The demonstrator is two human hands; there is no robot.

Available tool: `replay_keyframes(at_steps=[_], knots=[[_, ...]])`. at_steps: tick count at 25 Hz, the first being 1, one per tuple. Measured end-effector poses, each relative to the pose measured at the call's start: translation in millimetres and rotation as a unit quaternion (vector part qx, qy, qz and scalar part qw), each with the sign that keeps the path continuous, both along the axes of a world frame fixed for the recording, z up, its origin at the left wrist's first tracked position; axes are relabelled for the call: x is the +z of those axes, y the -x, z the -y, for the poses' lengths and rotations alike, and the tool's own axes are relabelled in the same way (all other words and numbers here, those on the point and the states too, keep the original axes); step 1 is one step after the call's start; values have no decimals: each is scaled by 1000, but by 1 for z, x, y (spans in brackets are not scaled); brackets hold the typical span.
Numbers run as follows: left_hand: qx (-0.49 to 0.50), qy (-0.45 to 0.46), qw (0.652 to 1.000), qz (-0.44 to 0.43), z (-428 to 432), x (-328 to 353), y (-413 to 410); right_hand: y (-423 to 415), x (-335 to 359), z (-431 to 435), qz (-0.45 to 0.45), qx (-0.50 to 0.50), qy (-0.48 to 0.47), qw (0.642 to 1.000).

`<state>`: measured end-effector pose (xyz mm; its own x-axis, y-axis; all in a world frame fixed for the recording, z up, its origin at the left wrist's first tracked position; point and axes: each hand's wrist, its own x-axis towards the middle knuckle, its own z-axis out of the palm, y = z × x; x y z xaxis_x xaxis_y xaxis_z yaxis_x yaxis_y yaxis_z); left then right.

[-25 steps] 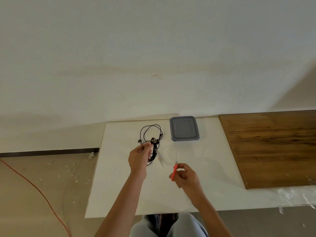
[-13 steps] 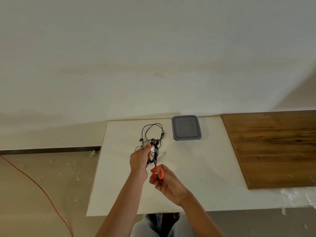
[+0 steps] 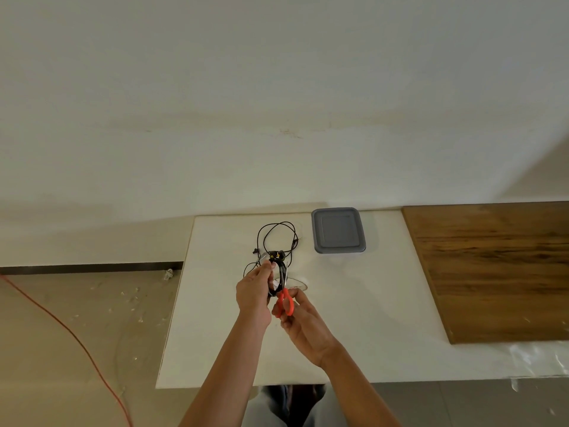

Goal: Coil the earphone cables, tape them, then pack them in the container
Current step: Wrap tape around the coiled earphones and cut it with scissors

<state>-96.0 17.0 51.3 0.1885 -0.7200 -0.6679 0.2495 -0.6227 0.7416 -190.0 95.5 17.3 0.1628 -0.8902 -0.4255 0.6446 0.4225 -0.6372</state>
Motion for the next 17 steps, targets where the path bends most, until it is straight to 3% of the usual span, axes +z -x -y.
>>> replay_keyframes(at_steps=[6,17], knots=[[37,3,999,-29,-1,3,3,-1,1,4,7,-23,-5,1000],[92,-47,987,-121,1,4,2,7,-3,0,-114,33,41,992]])
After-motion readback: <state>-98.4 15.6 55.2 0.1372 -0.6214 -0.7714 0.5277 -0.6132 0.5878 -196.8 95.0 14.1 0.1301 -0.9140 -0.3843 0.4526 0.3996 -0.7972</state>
